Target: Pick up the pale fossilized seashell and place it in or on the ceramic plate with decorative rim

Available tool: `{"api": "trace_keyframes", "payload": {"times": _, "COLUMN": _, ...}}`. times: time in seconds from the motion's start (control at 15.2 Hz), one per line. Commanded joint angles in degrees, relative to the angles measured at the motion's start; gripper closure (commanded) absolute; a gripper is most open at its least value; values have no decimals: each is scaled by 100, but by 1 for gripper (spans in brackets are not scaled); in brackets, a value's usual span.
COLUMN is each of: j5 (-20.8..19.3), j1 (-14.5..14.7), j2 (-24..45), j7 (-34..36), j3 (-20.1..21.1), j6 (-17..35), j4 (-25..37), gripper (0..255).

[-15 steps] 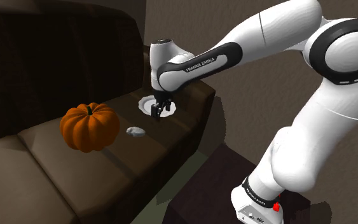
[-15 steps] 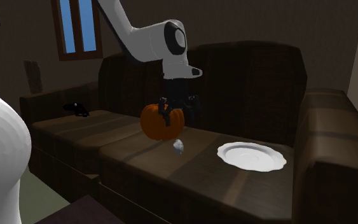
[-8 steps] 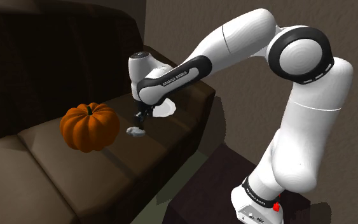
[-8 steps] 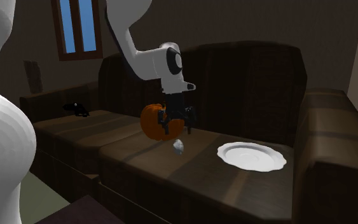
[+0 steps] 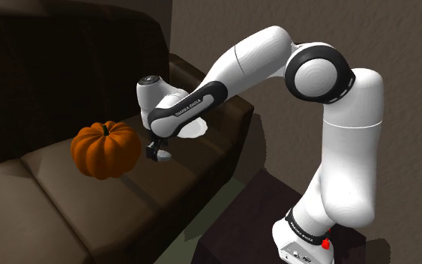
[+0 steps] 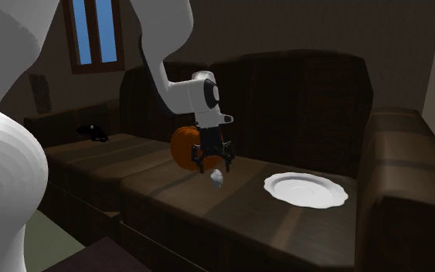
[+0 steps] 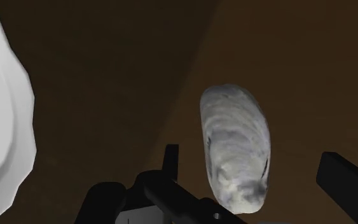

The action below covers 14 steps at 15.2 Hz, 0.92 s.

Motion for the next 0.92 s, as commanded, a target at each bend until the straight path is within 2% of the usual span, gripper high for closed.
{"api": "trace_keyframes", "payload": {"times": 0.0, "j5": -36, "j1": -3, "j2": 148, "j7": 15, "j3": -22, "j6": 134, "j4": 19, "gripper": 0}}
{"api": "trace_keyframes", "payload": {"times": 0.2, "j5": -73, "j1": -7, "j2": 276, "j7": 38, "j3": -48, "j6": 286, "j4": -5, "gripper": 0}}
{"api": "trace_keyframes", "payload": {"times": 0.66, "j5": -72, "j1": -7, "j2": 275, "j7": 38, "j3": -48, "j6": 285, "j4": -5, "gripper": 0}}
{"api": "trace_keyframes", "payload": {"times": 0.73, "j5": -72, "j1": -7, "j2": 275, "j7": 38, "j3": -48, "j6": 285, "j4": -5, "gripper": 255}}
{"api": "trace_keyframes", "payload": {"times": 0.86, "j5": -72, "j1": -7, "j2": 275, "j7": 38, "j3": -48, "j6": 285, "j4": -5, "gripper": 255}}
